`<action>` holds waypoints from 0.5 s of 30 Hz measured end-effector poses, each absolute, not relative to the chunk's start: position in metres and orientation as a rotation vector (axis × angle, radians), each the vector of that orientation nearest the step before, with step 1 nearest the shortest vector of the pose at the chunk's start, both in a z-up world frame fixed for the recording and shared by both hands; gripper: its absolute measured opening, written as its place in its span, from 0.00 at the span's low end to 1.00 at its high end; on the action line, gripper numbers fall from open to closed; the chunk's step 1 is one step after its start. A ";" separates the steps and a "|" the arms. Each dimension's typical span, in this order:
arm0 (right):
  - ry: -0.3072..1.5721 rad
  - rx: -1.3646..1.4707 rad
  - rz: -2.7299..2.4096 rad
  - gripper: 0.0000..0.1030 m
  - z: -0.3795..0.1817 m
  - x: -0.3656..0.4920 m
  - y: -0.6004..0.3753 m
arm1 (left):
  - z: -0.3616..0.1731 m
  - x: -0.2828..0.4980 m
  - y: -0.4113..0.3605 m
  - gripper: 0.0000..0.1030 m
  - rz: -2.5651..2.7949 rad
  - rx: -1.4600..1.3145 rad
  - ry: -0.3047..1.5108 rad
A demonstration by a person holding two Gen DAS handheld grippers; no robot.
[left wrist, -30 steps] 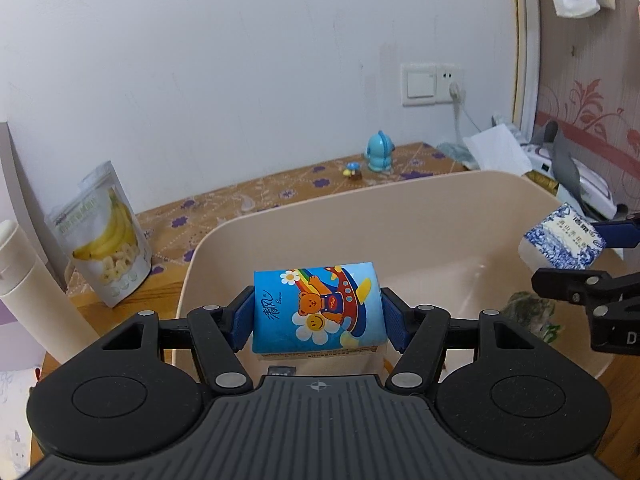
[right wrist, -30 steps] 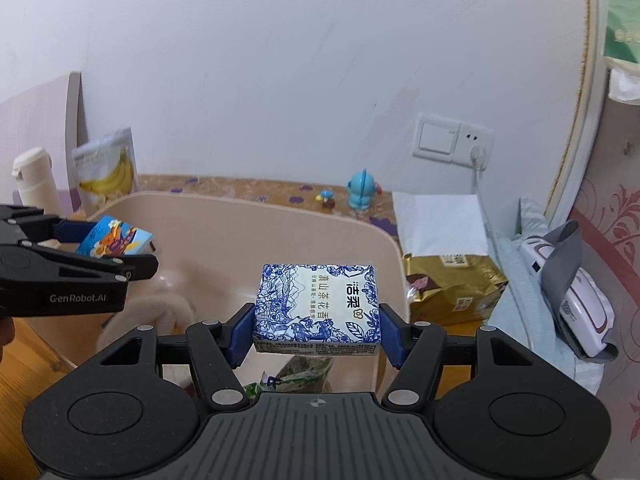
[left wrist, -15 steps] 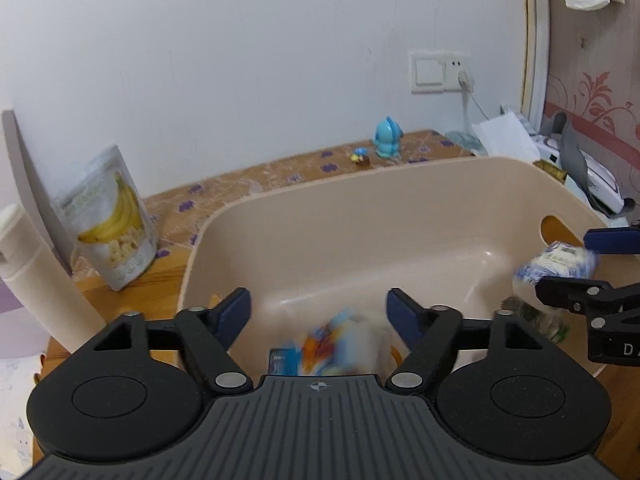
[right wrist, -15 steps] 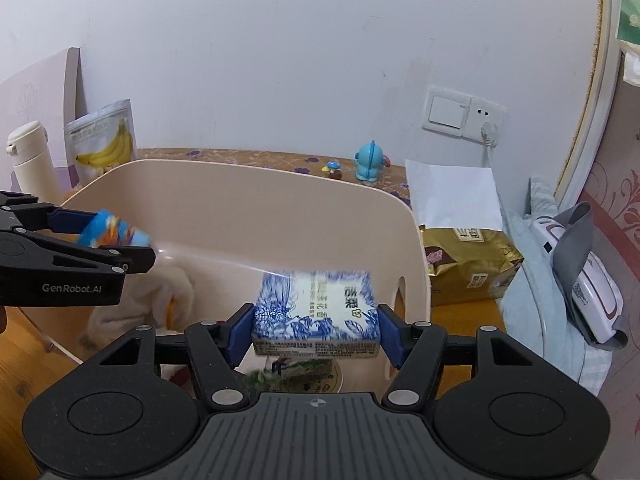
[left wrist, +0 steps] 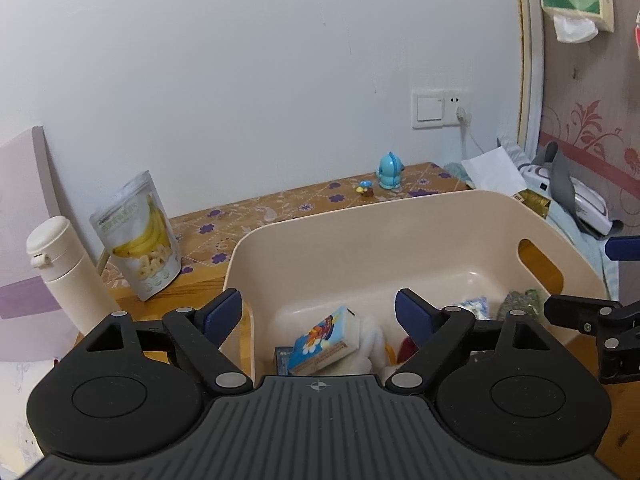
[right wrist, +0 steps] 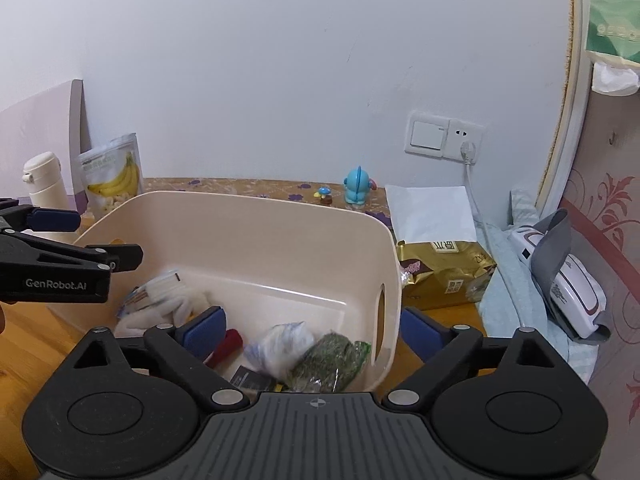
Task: Organize objects
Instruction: 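Lift the tissue pack and blue-white box over the bin and release both, then withdraw both tools from the bin toward the white box and green cloth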
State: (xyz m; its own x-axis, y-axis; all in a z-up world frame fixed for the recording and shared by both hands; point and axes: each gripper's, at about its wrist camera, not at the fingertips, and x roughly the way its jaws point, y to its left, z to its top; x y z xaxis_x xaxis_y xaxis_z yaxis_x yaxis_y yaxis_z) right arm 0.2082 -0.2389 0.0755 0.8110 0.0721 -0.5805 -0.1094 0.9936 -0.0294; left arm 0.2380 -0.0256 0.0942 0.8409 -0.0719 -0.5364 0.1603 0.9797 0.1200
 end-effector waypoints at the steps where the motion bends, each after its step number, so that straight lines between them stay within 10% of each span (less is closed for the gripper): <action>1: 0.614 -0.060 0.097 0.96 0.077 0.205 -0.239 | 0.095 0.234 -0.024 0.83 -0.124 0.160 0.558; 15: 0.630 -0.060 0.105 1.00 0.072 0.164 -0.233 | 0.093 0.182 -0.017 0.84 -0.152 0.155 0.548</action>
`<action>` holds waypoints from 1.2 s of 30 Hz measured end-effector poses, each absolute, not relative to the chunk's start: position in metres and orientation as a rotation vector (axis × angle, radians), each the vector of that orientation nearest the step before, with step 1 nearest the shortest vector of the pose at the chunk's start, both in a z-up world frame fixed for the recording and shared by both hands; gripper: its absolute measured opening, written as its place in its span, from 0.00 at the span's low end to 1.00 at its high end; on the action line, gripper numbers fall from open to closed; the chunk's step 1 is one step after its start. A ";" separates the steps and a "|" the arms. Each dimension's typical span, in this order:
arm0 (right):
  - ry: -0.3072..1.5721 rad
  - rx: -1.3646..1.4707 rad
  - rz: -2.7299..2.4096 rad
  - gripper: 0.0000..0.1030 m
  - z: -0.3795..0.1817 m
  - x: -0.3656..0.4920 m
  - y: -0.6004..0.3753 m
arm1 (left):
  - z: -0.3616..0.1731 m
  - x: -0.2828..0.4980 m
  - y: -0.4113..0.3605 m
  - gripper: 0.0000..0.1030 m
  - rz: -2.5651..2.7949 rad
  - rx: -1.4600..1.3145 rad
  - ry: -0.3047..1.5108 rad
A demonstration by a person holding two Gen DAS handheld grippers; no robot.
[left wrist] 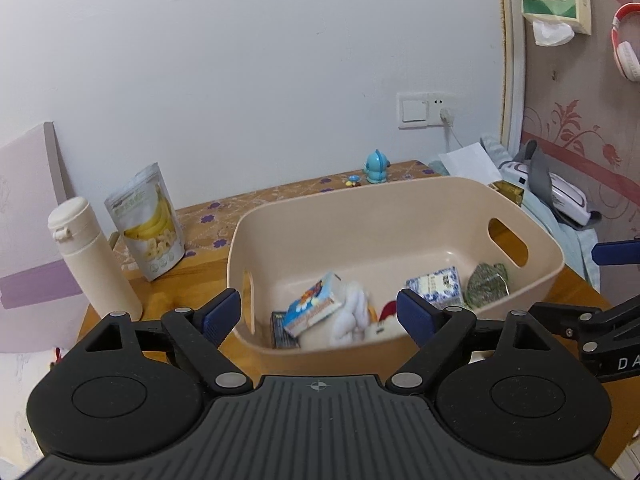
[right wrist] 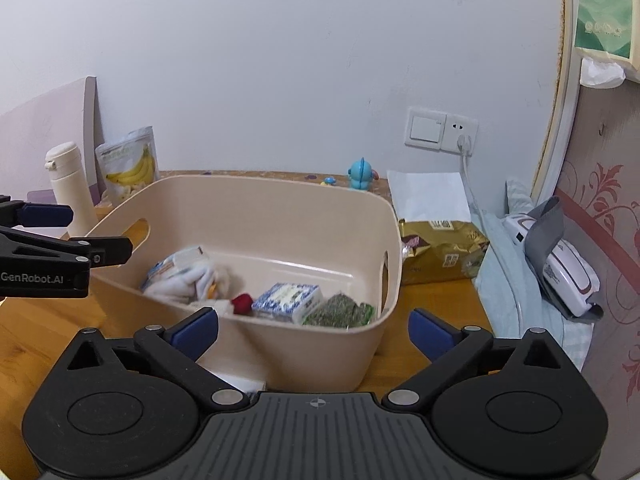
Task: Organize objects
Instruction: 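Withdraw both tools from the bin toward the white box and green cloth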
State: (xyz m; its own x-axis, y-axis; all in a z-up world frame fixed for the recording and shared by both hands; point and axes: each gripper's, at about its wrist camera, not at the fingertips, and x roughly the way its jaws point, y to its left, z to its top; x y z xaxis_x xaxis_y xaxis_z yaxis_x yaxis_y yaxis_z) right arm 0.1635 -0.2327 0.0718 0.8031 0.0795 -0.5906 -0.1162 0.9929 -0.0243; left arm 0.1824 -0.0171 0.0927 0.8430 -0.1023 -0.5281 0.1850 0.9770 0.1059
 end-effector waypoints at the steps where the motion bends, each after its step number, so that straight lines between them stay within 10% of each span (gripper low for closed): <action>1: 0.633 -0.062 0.107 1.00 0.070 0.161 -0.232 | 0.091 0.179 -0.016 0.85 -0.156 0.152 0.552; 36: 0.834 0.014 0.219 1.00 -0.006 0.128 -0.211 | 0.020 0.163 -0.013 0.85 -0.166 0.141 0.735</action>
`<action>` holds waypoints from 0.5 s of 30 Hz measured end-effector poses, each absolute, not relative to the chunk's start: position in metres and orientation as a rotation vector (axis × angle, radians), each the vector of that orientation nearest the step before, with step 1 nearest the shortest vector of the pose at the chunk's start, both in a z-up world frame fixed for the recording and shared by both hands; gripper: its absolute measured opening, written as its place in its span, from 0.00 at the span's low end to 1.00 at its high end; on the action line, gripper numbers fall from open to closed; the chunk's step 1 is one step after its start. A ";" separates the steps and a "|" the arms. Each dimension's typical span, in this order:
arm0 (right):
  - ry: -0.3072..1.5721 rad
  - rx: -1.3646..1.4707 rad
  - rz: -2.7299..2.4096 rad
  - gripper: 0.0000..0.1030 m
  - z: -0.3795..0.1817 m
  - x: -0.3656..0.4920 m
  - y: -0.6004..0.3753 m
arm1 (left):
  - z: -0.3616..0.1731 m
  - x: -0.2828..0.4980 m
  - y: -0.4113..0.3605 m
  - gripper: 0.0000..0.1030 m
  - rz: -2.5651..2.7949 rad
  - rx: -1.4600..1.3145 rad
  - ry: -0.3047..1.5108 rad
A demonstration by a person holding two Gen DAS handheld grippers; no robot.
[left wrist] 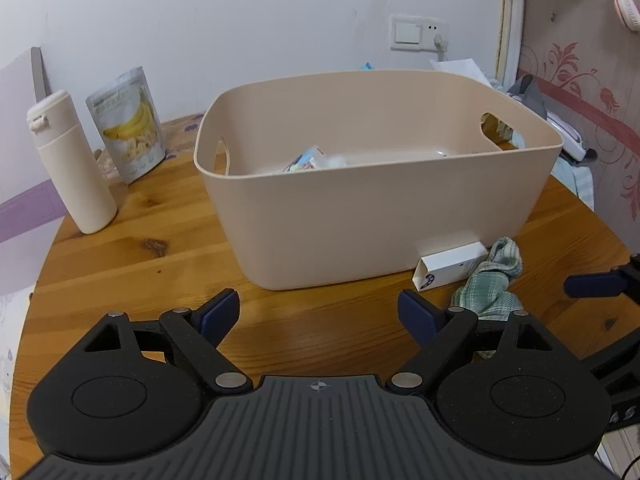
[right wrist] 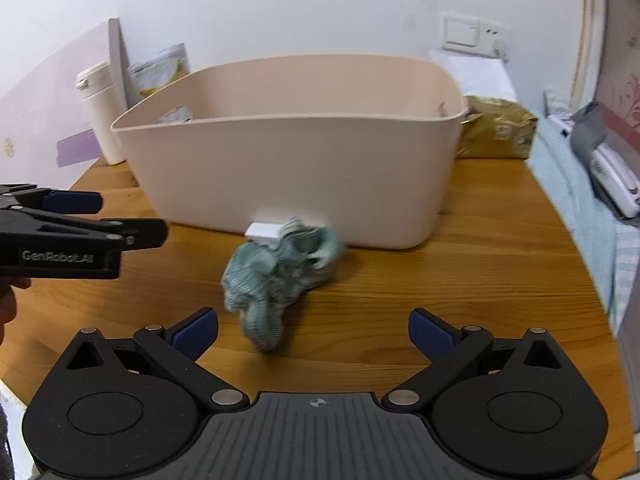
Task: Organize objects
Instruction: 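Withdraw both tools from the bin toward the white box and green cloth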
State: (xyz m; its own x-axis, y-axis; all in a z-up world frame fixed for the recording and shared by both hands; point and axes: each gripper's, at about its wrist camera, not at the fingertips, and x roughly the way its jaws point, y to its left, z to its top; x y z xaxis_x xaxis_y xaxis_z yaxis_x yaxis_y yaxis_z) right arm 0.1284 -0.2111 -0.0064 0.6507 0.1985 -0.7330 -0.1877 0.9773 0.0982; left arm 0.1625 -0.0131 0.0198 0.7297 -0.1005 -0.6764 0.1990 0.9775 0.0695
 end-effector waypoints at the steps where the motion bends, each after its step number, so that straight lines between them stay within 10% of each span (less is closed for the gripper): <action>1: 0.839 0.010 0.227 1.00 -0.009 0.130 -0.208 | 0.019 0.163 -0.013 0.85 -0.165 0.140 0.739; 15: 0.877 0.025 0.145 0.86 -0.030 0.157 -0.209 | -0.004 0.184 -0.023 0.85 -0.219 0.106 0.796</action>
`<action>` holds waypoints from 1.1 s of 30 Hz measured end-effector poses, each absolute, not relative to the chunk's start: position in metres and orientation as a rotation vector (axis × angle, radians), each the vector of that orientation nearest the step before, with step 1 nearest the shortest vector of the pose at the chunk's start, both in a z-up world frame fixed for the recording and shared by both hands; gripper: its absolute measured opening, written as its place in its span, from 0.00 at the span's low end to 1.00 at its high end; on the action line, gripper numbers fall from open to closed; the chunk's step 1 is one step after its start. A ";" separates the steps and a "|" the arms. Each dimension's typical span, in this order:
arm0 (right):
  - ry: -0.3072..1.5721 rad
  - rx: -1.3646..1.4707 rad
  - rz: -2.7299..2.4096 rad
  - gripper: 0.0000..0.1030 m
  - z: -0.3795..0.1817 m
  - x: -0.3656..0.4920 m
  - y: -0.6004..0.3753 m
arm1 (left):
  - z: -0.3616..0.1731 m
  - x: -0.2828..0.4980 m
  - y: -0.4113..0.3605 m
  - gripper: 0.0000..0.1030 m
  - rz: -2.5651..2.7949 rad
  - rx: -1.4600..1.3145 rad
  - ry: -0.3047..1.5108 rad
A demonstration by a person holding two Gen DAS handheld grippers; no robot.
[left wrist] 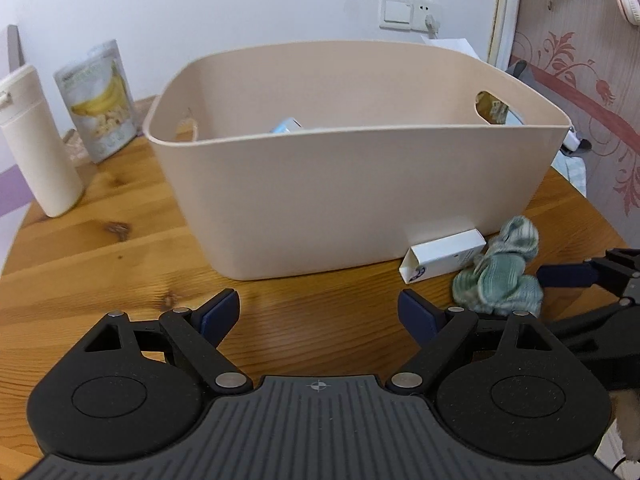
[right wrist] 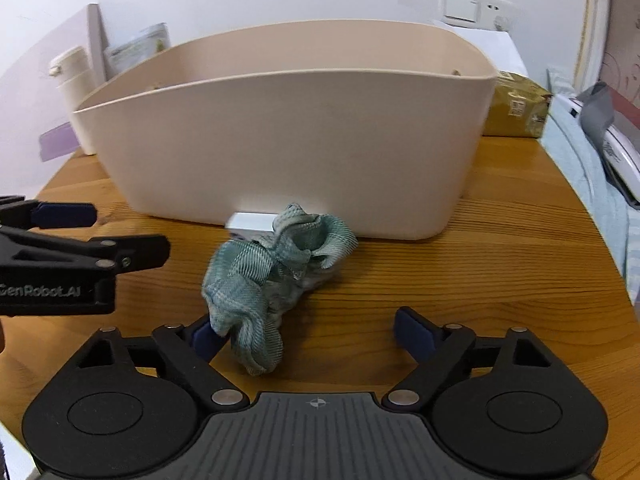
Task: Organize objects
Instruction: 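Withdraw both tools from the bin toward the white box and green cloth, then grasp the white small box with left gripper while right gripper grasps the green checked cloth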
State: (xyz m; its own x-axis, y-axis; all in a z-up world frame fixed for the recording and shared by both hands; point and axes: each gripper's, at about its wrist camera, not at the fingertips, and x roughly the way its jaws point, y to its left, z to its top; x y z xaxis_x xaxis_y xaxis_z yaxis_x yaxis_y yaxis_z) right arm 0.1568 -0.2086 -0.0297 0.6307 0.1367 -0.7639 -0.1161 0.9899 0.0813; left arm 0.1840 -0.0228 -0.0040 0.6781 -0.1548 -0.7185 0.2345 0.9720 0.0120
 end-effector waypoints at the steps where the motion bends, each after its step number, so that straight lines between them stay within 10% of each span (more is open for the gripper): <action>1: 0.876 0.024 0.130 0.86 -0.030 0.158 -0.212 | -0.006 0.185 -0.025 0.85 -0.224 0.102 0.802; 33: 0.852 -0.054 0.119 1.00 -0.042 0.172 -0.269 | -0.020 0.213 -0.094 0.85 -0.261 0.001 0.854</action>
